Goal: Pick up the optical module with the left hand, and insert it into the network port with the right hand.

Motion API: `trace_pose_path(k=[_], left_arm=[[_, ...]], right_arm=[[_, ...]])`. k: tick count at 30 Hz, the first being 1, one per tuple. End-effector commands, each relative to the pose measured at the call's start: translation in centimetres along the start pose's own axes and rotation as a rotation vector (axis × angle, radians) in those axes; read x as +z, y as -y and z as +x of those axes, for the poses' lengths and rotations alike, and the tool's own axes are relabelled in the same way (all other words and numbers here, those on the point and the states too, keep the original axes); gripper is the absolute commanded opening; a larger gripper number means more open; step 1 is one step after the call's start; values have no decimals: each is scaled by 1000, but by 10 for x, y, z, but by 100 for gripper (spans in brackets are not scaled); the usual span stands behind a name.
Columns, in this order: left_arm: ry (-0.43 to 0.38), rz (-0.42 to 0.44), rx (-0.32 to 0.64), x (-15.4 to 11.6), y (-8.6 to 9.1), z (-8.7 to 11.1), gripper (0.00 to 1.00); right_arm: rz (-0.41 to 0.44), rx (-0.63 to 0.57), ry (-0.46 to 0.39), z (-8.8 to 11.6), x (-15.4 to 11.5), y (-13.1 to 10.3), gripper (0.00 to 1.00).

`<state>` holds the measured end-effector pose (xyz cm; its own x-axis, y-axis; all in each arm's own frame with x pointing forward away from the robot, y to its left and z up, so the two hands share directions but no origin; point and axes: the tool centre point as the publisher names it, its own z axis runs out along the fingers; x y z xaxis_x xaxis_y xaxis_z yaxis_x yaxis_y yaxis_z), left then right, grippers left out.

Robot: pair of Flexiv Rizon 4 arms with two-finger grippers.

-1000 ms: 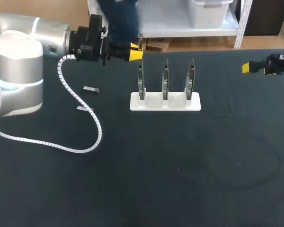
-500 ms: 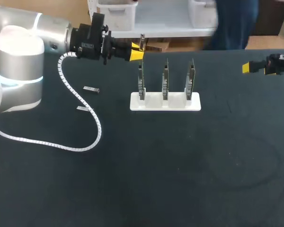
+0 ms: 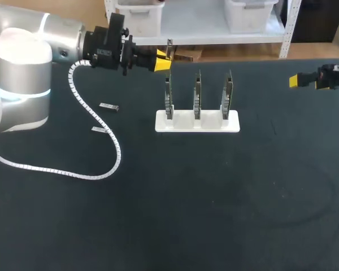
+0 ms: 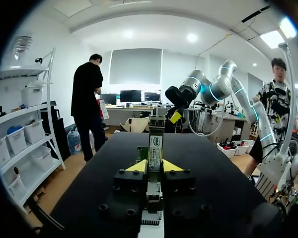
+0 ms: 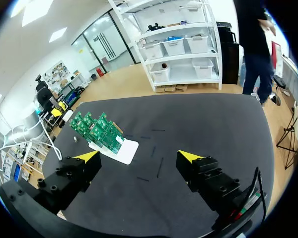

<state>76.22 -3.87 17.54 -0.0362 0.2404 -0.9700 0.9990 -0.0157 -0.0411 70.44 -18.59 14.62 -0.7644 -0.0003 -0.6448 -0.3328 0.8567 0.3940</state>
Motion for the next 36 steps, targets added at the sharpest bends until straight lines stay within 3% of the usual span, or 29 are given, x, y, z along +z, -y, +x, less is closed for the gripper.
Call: trace_pose_path(k=[1, 3, 9, 13, 18, 25, 36], left_arm=[[-4, 6, -1, 0, -2, 0, 0], [-4, 6, -1, 0, -2, 0, 0], [-4, 6, -1, 0, -2, 0, 0], [-4, 6, -1, 0, -2, 0, 0], [-4, 6, -1, 0, -2, 0, 0], [-4, 6, -1, 0, -2, 0, 0], [-4, 6, -1, 0, -2, 0, 0]], right_arm=[[-20, -38, 1, -5, 0, -7, 100], [-103, -134, -3, -14, 3, -22, 100], [-196, -330, -54, -27, 11, -53, 100], [-204, -405, -88, -34, 11, -64, 100], [-226, -522, -69, -48, 6, -69, 100], [-272, -619, -119, -82, 31, -81, 100], [-362, -687, -138, -107, 80, -92, 100]])
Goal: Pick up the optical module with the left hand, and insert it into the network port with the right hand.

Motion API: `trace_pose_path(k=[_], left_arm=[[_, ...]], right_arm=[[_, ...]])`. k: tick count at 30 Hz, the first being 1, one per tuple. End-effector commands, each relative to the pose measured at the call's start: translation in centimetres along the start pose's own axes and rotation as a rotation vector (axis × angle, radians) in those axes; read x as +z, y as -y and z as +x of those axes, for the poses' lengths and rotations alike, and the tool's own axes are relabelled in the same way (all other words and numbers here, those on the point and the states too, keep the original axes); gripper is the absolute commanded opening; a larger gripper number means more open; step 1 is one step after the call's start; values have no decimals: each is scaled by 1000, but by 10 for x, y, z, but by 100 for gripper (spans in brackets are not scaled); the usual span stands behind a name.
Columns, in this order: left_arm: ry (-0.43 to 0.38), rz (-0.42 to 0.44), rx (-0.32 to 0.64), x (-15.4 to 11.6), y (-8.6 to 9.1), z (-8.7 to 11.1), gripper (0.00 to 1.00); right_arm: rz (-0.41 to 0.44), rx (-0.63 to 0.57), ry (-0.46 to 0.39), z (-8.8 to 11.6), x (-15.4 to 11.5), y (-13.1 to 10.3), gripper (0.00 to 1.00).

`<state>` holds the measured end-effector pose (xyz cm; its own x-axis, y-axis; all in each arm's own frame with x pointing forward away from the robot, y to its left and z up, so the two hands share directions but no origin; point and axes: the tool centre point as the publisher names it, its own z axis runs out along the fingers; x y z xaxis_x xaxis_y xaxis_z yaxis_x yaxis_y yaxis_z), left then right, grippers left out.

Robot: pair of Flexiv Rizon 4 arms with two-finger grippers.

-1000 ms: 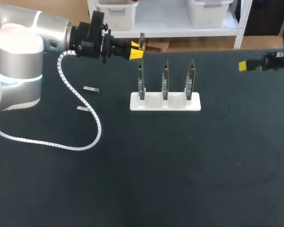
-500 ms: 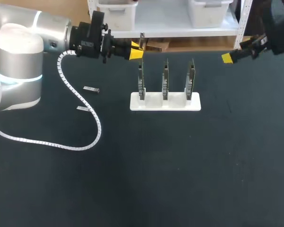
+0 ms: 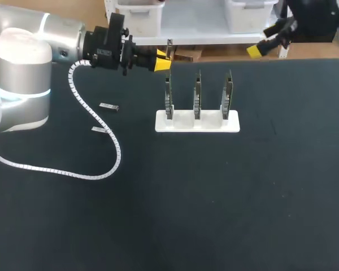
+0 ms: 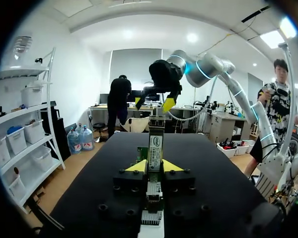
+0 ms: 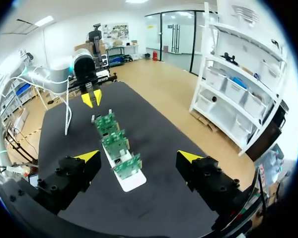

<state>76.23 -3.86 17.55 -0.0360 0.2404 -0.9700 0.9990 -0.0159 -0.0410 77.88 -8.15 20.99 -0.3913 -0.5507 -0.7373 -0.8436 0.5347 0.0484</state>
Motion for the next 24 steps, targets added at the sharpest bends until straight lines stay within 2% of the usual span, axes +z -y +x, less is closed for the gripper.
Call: trace_pose_path(k=[1, 8, 18, 24], left_arm=[[-4, 6, -1, 0, -2, 0, 0], [-4, 6, -1, 0, -2, 0, 0], [-4, 6, -1, 0, -2, 0, 0], [-4, 6, -1, 0, -2, 0, 0]], right_arm=[[-165, -29, 10, -11, 28, 10, 100], [-256, -159, -32, -28, 45, 1, 100], [-292, -244, -16, -56, 53, -18, 100], [-311, -284, 1, -71, 68, -36, 100]])
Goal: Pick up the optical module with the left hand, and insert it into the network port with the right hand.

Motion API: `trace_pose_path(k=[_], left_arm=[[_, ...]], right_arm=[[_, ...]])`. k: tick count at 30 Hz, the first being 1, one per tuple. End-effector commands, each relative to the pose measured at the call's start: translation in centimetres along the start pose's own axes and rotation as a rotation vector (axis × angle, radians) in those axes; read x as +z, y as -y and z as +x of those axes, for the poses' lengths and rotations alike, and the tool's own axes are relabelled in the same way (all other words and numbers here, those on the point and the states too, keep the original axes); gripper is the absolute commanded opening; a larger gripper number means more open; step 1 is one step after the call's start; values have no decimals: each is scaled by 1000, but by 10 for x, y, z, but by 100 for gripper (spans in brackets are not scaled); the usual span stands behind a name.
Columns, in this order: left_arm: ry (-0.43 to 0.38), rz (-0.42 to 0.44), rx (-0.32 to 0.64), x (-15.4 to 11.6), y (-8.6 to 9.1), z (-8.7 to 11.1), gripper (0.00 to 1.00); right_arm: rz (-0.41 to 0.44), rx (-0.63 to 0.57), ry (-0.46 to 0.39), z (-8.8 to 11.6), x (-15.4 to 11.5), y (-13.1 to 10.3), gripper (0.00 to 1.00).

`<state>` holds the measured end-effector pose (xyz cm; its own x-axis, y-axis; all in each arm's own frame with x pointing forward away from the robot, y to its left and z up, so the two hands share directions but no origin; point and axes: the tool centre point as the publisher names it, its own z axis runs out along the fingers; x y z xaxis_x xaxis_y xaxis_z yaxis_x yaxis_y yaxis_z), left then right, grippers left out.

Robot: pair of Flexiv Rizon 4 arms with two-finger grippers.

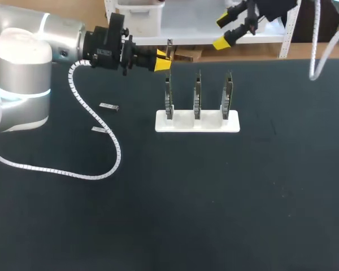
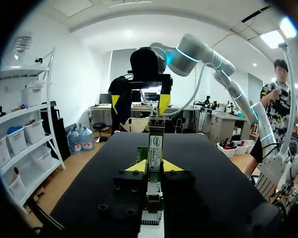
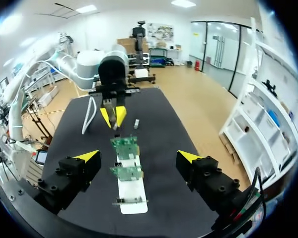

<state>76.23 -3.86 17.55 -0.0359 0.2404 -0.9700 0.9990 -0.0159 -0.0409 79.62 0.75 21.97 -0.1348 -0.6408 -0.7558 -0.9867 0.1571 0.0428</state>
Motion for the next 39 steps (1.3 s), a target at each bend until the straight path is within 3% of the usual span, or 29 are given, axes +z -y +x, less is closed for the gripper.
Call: trace_pose_path(k=[1, 10, 31, 39], left_arm=[[-4, 5, -1, 0, -2, 0, 0], [-4, 5, -1, 0, -2, 0, 0], [-4, 5, -1, 0, -2, 0, 0], [-4, 5, -1, 0, -2, 0, 0]], right_arm=[[-14, -14, -7, -10, 14, 3, 100], [-42, -50, 29, -33, 29, -6, 100], [-48, -46, 30, -33, 29, -7, 100], [-28, -70, 73, -38, 45, -34, 100]])
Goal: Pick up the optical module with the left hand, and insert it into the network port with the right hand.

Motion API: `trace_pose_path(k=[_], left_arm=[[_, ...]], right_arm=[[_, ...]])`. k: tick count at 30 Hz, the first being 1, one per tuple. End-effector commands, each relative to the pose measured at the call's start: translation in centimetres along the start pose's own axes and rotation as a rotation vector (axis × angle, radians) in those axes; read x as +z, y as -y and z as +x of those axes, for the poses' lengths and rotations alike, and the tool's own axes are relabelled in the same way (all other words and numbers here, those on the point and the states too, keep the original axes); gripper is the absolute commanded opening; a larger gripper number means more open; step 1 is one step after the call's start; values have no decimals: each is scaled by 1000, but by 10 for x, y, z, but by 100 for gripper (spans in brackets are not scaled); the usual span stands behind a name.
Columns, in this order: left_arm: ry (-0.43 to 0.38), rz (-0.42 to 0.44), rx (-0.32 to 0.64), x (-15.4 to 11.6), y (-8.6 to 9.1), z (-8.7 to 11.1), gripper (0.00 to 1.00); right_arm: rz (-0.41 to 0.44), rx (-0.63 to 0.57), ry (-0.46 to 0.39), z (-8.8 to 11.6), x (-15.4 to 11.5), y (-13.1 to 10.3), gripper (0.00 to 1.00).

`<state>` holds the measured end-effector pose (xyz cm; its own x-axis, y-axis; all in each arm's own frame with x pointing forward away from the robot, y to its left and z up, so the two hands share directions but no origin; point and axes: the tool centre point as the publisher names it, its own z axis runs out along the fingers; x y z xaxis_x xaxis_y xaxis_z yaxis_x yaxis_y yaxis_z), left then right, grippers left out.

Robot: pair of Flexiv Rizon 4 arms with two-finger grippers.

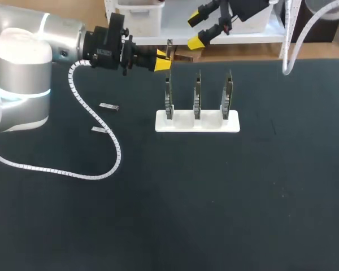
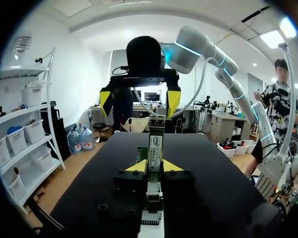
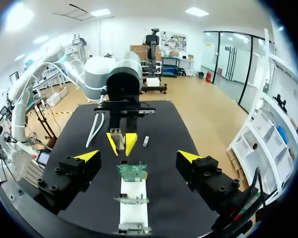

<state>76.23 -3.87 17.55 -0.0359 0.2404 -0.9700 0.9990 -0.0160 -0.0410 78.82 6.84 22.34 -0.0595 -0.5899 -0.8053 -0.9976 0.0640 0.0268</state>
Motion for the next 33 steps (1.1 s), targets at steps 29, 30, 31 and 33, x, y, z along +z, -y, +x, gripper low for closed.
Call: trace_pose_path(k=[29, 30, 31, 33], left_arm=[[-4, 5, -1, 0, -2, 0, 0], [-4, 5, -1, 0, -2, 0, 0], [-4, 5, -1, 0, -2, 0, 0], [-4, 5, -1, 0, -2, 0, 0]], right_arm=[[15, -81, 47, -16, 26, -26, 100], [15, -81, 47, -16, 26, -26, 100], [14, -99, 55, -18, 28, -24, 100], [8, -113, 60, -22, 31, -22, 100]])
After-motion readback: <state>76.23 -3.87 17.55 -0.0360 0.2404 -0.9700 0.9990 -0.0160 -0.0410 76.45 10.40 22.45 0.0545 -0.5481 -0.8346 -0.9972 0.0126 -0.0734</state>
